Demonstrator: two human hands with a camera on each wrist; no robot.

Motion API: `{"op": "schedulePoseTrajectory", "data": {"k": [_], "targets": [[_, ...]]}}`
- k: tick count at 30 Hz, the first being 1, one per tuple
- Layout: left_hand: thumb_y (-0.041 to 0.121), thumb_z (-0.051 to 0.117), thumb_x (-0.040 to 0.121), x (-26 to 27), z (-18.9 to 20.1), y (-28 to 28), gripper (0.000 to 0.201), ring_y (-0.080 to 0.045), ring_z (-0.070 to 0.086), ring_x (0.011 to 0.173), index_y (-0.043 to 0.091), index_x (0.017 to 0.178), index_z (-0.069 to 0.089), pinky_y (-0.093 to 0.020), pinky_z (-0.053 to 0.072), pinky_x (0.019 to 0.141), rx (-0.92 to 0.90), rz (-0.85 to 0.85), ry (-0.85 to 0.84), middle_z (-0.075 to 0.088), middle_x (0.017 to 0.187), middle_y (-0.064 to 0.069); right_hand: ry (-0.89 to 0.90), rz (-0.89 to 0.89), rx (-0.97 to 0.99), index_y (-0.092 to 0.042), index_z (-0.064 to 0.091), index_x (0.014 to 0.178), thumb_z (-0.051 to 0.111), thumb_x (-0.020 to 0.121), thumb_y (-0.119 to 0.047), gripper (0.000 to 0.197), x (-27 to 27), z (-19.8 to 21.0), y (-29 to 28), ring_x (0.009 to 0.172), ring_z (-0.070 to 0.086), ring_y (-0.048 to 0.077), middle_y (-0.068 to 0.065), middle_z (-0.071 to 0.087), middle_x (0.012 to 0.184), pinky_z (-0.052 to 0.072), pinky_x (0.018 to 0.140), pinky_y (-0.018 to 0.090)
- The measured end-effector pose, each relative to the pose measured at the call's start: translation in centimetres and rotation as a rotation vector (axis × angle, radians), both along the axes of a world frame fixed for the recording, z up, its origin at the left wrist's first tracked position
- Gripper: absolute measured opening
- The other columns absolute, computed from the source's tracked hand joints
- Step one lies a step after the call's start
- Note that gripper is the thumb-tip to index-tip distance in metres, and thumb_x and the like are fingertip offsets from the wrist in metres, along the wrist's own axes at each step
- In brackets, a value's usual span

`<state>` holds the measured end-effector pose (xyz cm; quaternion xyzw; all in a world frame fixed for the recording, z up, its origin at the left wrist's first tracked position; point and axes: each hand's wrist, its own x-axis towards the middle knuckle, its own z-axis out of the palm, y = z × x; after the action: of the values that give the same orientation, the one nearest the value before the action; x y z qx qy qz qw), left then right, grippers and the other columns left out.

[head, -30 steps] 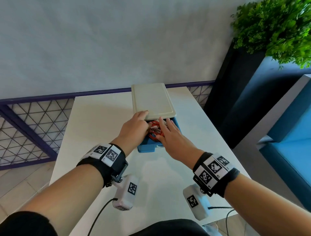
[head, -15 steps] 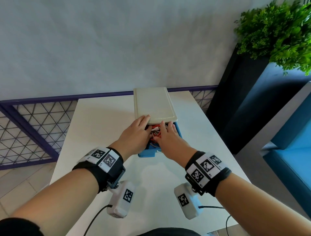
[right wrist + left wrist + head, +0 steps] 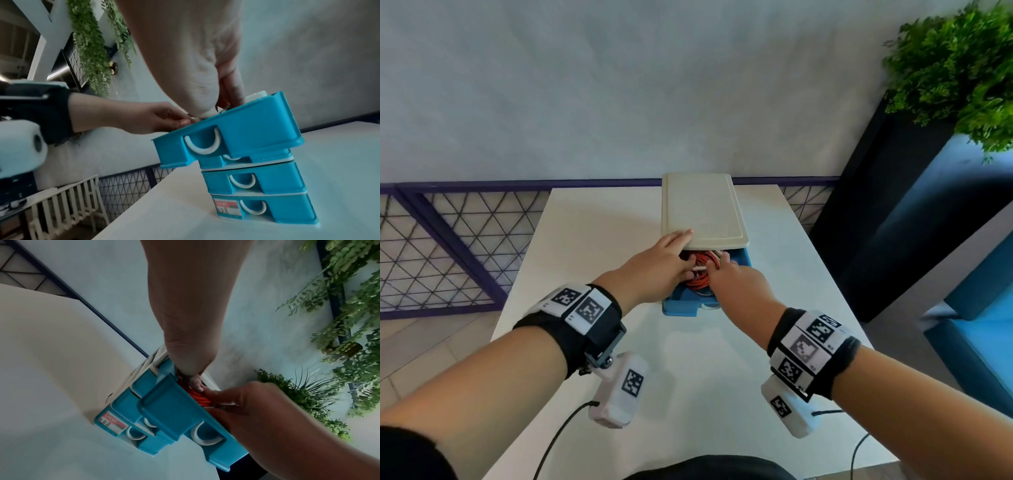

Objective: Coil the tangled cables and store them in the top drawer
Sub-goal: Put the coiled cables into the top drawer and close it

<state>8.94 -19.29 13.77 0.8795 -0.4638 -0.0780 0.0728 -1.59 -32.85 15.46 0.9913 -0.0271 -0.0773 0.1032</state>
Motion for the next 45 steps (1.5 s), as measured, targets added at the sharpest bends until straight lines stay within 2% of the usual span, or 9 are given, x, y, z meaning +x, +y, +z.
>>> {"op": "schedulePoseTrajectory", "data": {"k": [6,11,15,20,26,33,36,41,45], "targets": [[0.055,0.059,0.082,0.0,1.6,0.3,0.073,-0.011,-0.007,0.147,0.024,0.144,0.036,-0.034,0.008,0.12,-0.024,0.015,0.241,-0.004,0.161,0.0,0.006,-0.023,0.091,-0.004,0.038,0.138,0.052,0.094,-0.009,0.046,1.7,-0.2,0.0,0.114,0.057,0.033,0.019,0.046,0.135,0.05,0.08,0.038],[0.05,0.083,0.06,-1.3,2.7,0.1,0.108,-0.014,0.031,0.133,0.018,0.14,0.017,-0.03,0.031,0.11,-0.129,0.07,0.314,0.029,0.143,0.002,-0.049,0.043,0.351,-0.014,0.056,0.129,0.048,0.099,-0.023,0.032,1.8,0.6,-3.1,0.108,0.06,0.03,0.01,0.061,0.119,0.048,0.087,0.035],[0.061,0.078,0.057,-0.9,2.5,-0.4,0.124,-0.013,0.008,0.144,0.021,0.149,0.005,-0.033,0.018,0.118,0.016,0.102,0.208,0.009,0.157,0.005,-0.126,-0.011,0.493,-0.021,0.069,0.116,0.056,0.095,-0.023,0.024,2.2,0.9,-4.7,0.101,0.058,0.023,0.005,0.056,0.116,0.049,0.086,0.033],[0.068,0.071,0.061,-0.4,2.5,-0.6,0.114,-0.015,0.011,0.143,0.017,0.149,0.018,-0.031,0.021,0.117,0.082,0.071,0.116,0.012,0.155,0.005,-0.156,-0.003,0.524,-0.023,0.072,0.109,0.055,0.095,-0.025,0.022,3.0,-0.5,-4.4,0.096,0.057,0.021,0.0,0.053,0.1,0.045,0.075,0.03],[0.067,0.061,0.073,-0.2,2.6,-0.7,0.11,-0.018,-0.002,0.146,0.016,0.151,0.002,-0.035,0.014,0.12,0.204,0.016,0.092,-0.002,0.158,0.002,-0.268,0.041,0.54,-0.019,0.062,0.117,0.055,0.094,-0.021,0.024,2.9,-1.0,-4.1,0.092,0.061,0.025,0.003,0.061,0.105,0.048,0.072,0.033],[0.069,0.067,0.066,0.1,2.3,-0.5,0.113,-0.017,0.006,0.144,0.017,0.151,0.013,-0.031,0.015,0.117,0.107,0.053,0.11,0.006,0.156,0.006,-0.424,0.435,0.364,-0.022,0.073,0.109,0.078,0.067,-0.001,0.047,1.9,-1.9,-4.7,0.05,0.058,0.028,0.008,0.061,0.073,0.041,0.045,0.028],[0.07,0.068,0.063,0.3,2.2,-0.5,0.114,-0.016,0.008,0.143,0.017,0.15,0.017,-0.031,0.016,0.117,0.085,0.06,0.105,0.009,0.156,0.007,-0.371,0.53,0.314,-0.023,0.074,0.107,0.084,0.06,-0.001,0.052,2.0,-1.8,-4.9,0.056,0.061,0.029,0.01,0.062,0.076,0.048,0.045,0.031],[0.063,0.068,0.069,0.7,2.2,-0.6,0.099,-0.017,0.019,0.139,0.018,0.147,0.028,-0.031,0.025,0.115,0.03,0.052,0.081,0.021,0.152,0.004,-0.108,0.372,0.29,-0.03,0.05,0.139,0.047,0.096,-0.011,0.047,3.1,-0.7,-4.7,0.102,0.054,0.029,0.011,0.056,0.115,0.047,0.079,0.038],[0.053,0.068,0.076,0.8,1.8,-0.7,0.076,-0.019,0.03,0.131,0.019,0.14,0.043,-0.034,0.033,0.109,-0.033,0.05,0.028,0.032,0.144,0.002,-0.061,0.311,0.261,-0.033,0.044,0.141,0.037,0.097,-0.014,0.048,4.2,-0.5,-4.8,0.098,0.052,0.027,0.009,0.054,0.111,0.045,0.079,0.036]]}}
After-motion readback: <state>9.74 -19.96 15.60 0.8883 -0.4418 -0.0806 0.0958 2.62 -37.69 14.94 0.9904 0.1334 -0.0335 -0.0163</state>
